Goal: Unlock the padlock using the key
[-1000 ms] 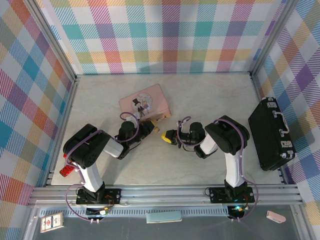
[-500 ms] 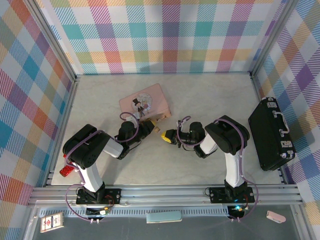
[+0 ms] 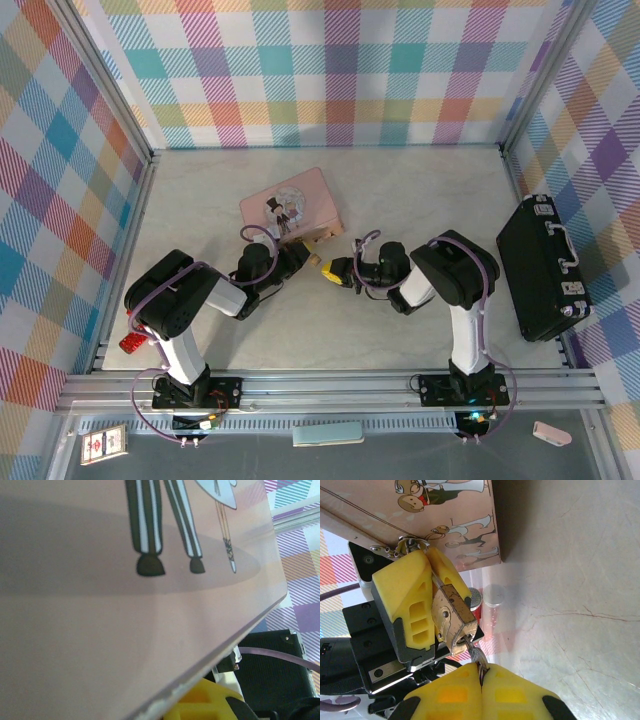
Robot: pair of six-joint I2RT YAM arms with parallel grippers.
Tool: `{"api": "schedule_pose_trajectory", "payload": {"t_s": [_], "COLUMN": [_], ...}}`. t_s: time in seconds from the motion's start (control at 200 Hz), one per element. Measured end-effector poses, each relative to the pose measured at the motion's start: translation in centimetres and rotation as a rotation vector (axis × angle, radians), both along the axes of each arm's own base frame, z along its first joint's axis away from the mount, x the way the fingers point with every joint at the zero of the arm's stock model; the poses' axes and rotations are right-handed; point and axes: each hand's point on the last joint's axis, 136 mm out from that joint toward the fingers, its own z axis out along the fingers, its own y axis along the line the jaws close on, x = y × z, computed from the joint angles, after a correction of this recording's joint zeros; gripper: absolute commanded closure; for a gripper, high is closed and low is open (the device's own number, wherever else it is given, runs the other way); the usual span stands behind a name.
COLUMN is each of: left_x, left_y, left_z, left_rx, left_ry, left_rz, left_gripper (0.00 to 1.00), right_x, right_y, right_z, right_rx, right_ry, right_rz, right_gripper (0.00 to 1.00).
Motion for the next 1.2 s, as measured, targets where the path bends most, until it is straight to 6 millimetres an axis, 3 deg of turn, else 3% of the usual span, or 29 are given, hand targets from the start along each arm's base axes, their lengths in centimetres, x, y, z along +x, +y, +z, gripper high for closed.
{"api": "schedule_pose_trajectory", "payload": {"t_s": [0.785, 1.05, 1.2], "left_x": [-0.1, -0.6, -1.2], "left_y": [-0.3, -0.5, -0.6], "left_z": [0.0, -0.1, -0.4], "left_rx": [-0.002, 0.012, 0.035], "left_ry": [0.005, 0.025, 0.054], "left_rz": [0.015, 0.006, -0.012], "left_gripper": [0.99, 1.00, 1.00], "right_x": [0.2, 0.4, 0.4], "right_y": [0.2, -0.2, -0.9], "right_z": [0.1, -0.2, -0.9], "right_rx": [0.004, -0.007, -0.028], "right_ry": [0.006, 0.006, 0.015], "right_rz": [0.006, -0.020, -0.058], "right_gripper": [1.00, 0.69, 0.58]}}
